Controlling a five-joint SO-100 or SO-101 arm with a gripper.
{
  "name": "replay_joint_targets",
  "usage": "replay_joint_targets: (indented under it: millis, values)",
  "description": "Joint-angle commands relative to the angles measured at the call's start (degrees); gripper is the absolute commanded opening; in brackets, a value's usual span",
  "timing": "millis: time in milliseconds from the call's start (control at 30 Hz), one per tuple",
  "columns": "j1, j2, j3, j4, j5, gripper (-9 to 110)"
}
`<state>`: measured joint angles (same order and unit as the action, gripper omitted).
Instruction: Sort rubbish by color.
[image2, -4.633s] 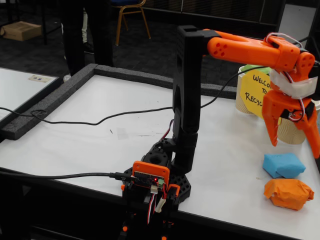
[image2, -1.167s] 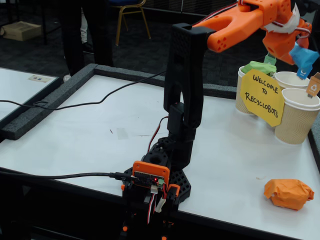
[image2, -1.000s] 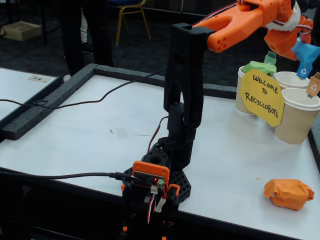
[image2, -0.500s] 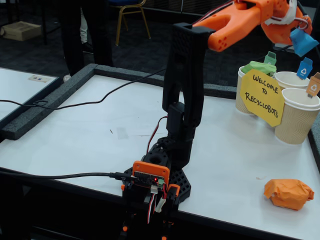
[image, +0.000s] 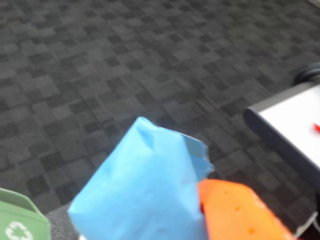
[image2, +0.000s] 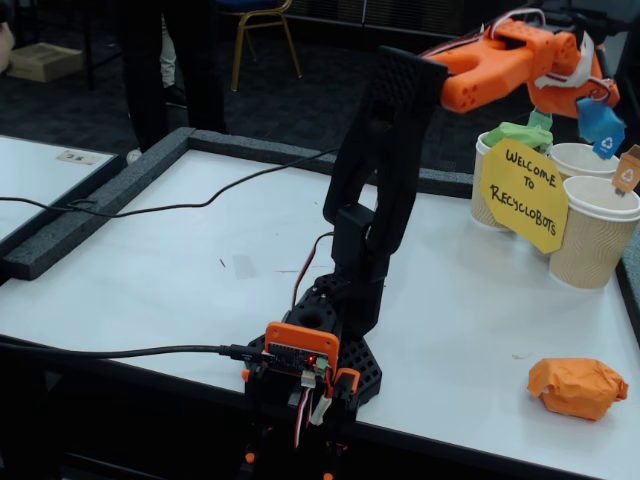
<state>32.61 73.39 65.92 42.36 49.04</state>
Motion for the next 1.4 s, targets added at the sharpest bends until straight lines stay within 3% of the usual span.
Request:
replay_joint_targets:
  millis: [0,1000,1200,1367]
  values:
    - [-1.3,1.3,-10.7,-3.1,3.0,0]
    - [1.5,-0.5,-7.6,-2.7,6.4,2]
    - [1.0,-1.3,-6.2,-2.6,6.5,22]
    - [0.6,-1.4,-6.1,-0.8,6.5,25]
